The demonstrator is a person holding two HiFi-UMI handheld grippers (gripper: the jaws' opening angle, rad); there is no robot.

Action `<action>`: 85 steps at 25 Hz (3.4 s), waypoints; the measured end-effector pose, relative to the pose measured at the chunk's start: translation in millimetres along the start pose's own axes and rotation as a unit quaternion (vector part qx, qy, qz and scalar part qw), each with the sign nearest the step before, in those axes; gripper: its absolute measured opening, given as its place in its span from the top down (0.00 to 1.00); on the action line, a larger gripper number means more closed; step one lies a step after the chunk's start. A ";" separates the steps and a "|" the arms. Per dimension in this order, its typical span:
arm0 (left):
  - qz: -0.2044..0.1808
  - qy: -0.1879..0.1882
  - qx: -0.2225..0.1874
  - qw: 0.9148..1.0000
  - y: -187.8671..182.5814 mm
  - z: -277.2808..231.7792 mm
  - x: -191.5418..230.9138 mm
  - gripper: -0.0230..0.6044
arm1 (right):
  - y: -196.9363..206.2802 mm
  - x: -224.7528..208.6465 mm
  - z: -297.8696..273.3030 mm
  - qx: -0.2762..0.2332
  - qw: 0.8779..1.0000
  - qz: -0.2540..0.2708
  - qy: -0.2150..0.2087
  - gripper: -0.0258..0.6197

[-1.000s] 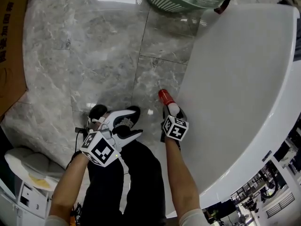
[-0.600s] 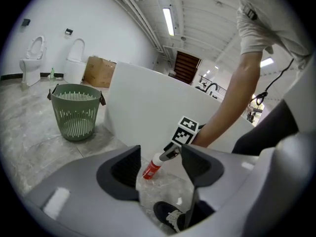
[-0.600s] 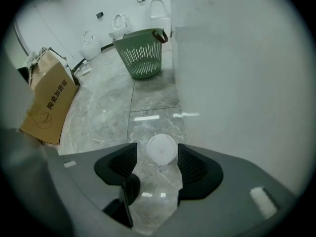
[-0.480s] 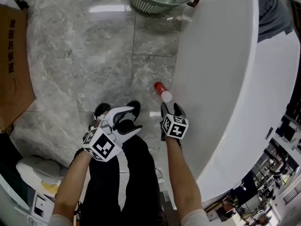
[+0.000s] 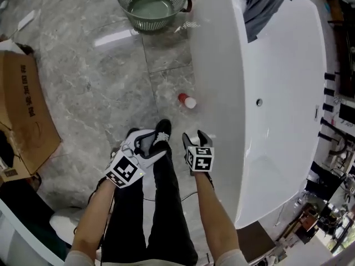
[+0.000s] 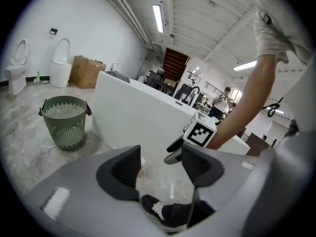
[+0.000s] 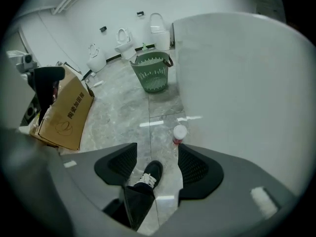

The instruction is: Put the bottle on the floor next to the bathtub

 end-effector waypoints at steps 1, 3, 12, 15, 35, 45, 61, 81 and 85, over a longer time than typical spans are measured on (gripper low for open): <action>-0.003 0.006 0.004 1.000 -3.5 3.0 -5.0 0.47 | 0.0 5.1 11.6 -0.008 1.000 -0.004 0.000 0.56; -0.003 0.019 0.013 1.000 -9.3 9.7 -11.0 0.47 | -2.2 16.0 33.8 -0.030 0.999 -0.018 0.004 0.56; -0.012 0.031 0.033 0.999 -44.7 47.1 -47.9 0.47 | -14.0 61.5 160.6 -0.143 0.988 -0.058 0.004 0.56; 0.002 0.021 0.044 0.999 -46.8 60.5 -57.1 0.47 | -8.6 72.5 192.3 -0.168 0.983 -0.077 0.004 0.56; -0.078 -0.016 0.023 0.997 -118.1 160.9 -281.8 0.47 | 88.0 133.0 439.7 -0.312 0.936 -0.164 0.017 0.56; -0.089 -0.039 0.004 0.995 -126.6 195.4 -340.6 0.47 | 137.4 163.5 497.2 -0.332 0.932 -0.147 0.005 0.56; -0.119 -0.031 -0.002 0.992 -130.0 191.0 -369.5 0.47 | 137.9 148.2 522.8 -0.375 0.916 -0.139 0.016 0.56; -0.114 -0.034 -0.005 0.993 -127.7 191.7 -367.7 0.76 | 140.0 154.8 518.8 -0.368 0.920 -0.138 0.007 0.87; -0.109 -0.037 -0.002 0.993 -125.1 197.2 -360.9 0.85 | 138.3 158.2 514.0 -0.366 0.920 -0.139 0.001 0.90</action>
Point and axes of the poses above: the fingertips, and each gripper's own axes: z backward along the fingers, x to its left, y out of its underside, the point moved 6 cm from there along z, backward along the fingers, and after that the axes turned 5 degrees about -x, right-handed, at the moved point
